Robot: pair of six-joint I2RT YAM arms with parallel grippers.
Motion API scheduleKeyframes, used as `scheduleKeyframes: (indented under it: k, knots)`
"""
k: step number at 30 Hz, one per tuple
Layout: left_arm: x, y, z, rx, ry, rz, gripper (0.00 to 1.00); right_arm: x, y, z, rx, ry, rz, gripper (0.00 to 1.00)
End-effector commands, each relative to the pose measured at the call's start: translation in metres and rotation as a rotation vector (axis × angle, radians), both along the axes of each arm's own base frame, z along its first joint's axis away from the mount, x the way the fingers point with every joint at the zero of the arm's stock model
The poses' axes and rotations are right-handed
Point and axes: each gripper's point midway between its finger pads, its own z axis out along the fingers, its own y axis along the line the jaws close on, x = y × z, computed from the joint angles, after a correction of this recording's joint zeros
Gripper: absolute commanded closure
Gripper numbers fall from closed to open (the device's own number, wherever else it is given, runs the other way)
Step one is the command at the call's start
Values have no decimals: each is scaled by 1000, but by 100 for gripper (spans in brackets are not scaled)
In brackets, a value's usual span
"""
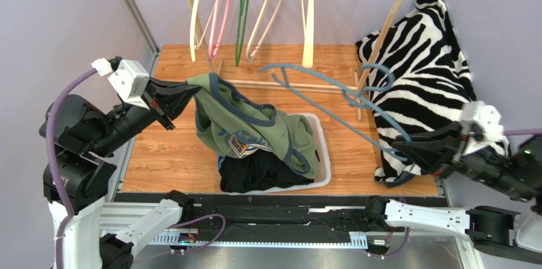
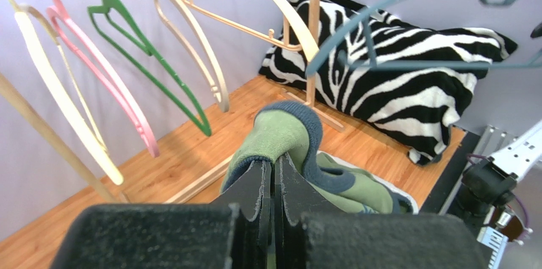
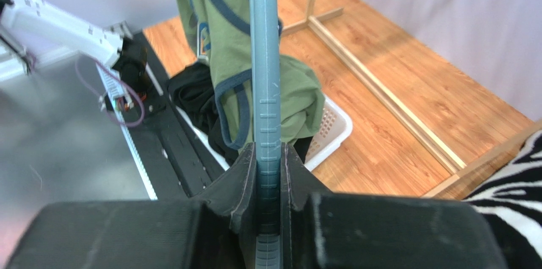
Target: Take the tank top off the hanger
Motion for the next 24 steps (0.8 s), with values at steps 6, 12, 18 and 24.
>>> scheduleKeyframes:
  k: [6, 12, 18, 24]
  knots:
    - [9, -36, 13, 8, 35, -176, 100, 9, -89, 11, 199, -23, -264, 100]
    - [20, -73, -41, 185, 116, -292, 100, 33, -117, 20, 221, -10, -490, 100]
    - [38, -92, -157, 424, 322, -321, 100, 70, -98, 24, 41, -17, -716, 100]
    - [46, -90, -226, 548, 467, -313, 100, 95, -72, 30, -25, -30, -873, 100]
